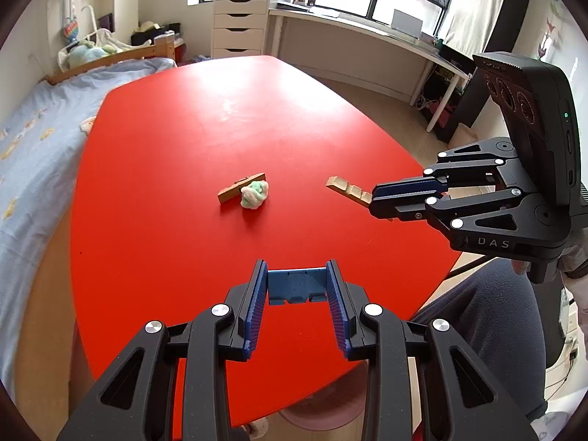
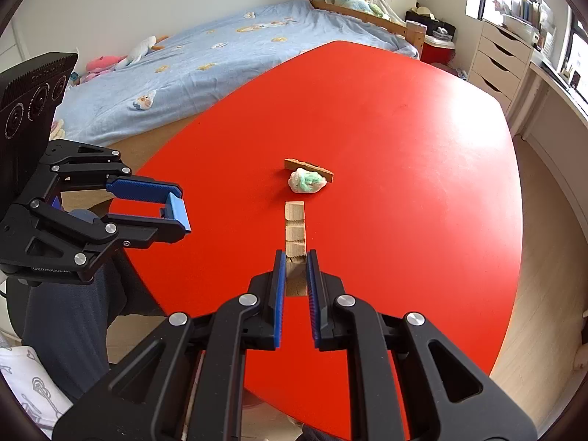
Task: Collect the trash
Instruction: 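Carry the blue case and wooden strip with both tools over the wastebasket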
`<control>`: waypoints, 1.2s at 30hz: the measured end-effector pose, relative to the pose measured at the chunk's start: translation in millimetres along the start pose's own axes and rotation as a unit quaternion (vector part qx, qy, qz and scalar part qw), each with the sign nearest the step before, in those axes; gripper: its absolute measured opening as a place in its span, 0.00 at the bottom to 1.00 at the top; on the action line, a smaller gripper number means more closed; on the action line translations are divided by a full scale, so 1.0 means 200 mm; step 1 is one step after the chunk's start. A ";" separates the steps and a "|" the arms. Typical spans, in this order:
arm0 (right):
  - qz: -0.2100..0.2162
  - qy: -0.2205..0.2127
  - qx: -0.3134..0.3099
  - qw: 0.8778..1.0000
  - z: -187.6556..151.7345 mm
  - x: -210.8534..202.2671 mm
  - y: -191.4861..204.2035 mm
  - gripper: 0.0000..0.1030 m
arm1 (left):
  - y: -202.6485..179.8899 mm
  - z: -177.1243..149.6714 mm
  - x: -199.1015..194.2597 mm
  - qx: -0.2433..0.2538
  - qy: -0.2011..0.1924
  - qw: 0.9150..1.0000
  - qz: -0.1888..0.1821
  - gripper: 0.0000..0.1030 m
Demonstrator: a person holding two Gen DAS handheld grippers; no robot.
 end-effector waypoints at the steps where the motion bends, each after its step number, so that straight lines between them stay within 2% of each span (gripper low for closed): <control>1: 0.004 -0.004 0.005 1.000 -0.01 -0.03 0.01 0.11 | -0.01 -0.01 -0.02 0.001 -0.003 1.000 0.000 0.31; 11: 0.015 -0.042 0.028 0.999 -0.17 -0.24 0.18 0.11 | -0.07 -0.11 -0.20 0.005 -0.026 1.000 0.004 0.31; 17: 0.019 -0.051 0.034 0.998 -0.26 -0.34 0.28 0.11 | -0.13 -0.20 -0.28 0.002 -0.030 1.000 -0.007 0.31; 27: 0.019 -0.037 0.037 0.998 -0.41 -0.38 0.38 0.11 | -0.20 -0.32 -0.31 0.000 -0.016 1.000 -0.021 0.31; 36: 0.020 -0.009 0.047 0.999 -0.56 -0.33 0.46 0.11 | -0.24 -0.46 -0.29 -0.006 0.008 0.999 -0.037 0.31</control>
Point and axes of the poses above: each gripper's, at about its wrist camera, not at the fingertips, and x roughly the way its jaws point, y to its left, z to its top, the point moved 7 cm from there along x, roughly the way its jaws point, and after that the axes turned 1 degree about -x, right-handed, at the moved point
